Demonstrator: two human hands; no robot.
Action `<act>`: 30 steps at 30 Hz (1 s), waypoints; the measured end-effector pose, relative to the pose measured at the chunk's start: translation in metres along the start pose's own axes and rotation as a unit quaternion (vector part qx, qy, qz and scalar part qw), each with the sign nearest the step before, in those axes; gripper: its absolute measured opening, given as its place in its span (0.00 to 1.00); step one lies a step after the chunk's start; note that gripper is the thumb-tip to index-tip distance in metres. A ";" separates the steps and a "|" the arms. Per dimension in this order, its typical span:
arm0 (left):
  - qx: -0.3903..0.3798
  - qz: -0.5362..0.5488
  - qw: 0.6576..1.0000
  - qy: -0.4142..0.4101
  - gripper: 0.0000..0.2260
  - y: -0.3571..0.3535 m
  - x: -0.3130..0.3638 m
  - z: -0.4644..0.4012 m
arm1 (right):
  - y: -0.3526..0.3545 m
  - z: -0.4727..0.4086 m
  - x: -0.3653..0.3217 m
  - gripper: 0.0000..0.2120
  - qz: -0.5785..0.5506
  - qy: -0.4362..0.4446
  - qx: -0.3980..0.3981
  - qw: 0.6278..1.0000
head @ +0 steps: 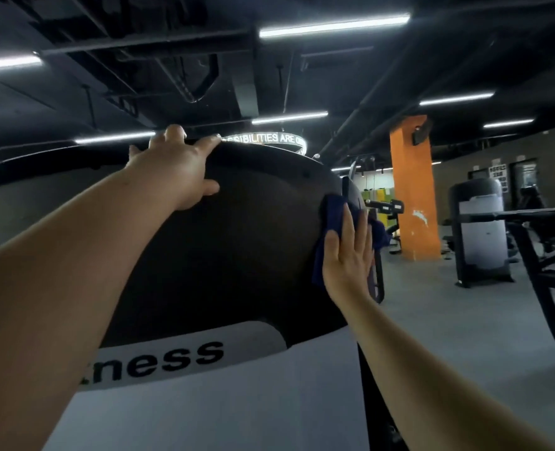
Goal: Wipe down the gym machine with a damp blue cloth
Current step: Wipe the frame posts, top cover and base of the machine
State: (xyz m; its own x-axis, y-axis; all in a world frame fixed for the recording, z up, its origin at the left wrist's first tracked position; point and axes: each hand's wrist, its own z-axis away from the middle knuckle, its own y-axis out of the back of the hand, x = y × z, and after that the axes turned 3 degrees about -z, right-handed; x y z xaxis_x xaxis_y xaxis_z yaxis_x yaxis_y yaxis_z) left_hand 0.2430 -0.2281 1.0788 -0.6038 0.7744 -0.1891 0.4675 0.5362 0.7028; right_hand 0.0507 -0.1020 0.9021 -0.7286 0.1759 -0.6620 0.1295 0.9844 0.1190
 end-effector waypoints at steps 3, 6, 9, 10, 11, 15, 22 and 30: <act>-0.028 -0.018 0.999 0.027 0.36 0.003 0.017 0.001 | 0.006 -0.037 -0.030 0.25 -0.014 -0.053 -0.016 0.998; -0.026 -0.017 0.999 0.029 0.36 -0.002 0.017 0.001 | 0.001 -0.017 -0.024 0.25 -0.005 -0.023 0.009 1.000; -0.008 -0.035 0.999 0.013 0.35 -0.005 0.014 0.002 | -0.008 0.020 -0.013 0.26 0.012 -0.039 0.021 0.999; -0.003 -0.041 0.999 0.009 0.35 -0.005 0.014 0.002 | -0.010 0.018 -0.017 0.25 0.003 -0.056 0.021 0.998; 0.003 -0.046 0.999 0.004 0.35 -0.005 0.014 0.003 | -0.011 0.009 -0.027 0.25 -0.005 -0.066 0.019 0.998; 0.037 -0.054 0.998 -0.027 0.35 -0.005 0.009 0.005 | -0.016 -0.030 -0.084 0.24 0.016 0.003 0.011 1.000; 0.067 0.058 0.993 -0.082 0.36 -0.011 -0.068 -0.012 | -0.035 0.028 -0.071 0.25 0.118 0.132 0.001 0.984; 0.072 0.143 0.983 -0.085 0.36 -0.022 -0.107 -0.007 | -0.061 0.020 -0.142 0.26 0.187 0.241 -0.021 0.952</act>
State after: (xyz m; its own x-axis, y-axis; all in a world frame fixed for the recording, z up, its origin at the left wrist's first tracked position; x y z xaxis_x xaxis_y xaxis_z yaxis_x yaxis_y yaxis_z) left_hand 0.2928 -0.3255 1.0882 -0.3241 0.9387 -0.1179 0.6968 0.3211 0.6414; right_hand 0.1599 -0.1868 0.9739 -0.8619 0.4838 -0.1521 0.4215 0.8502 0.3154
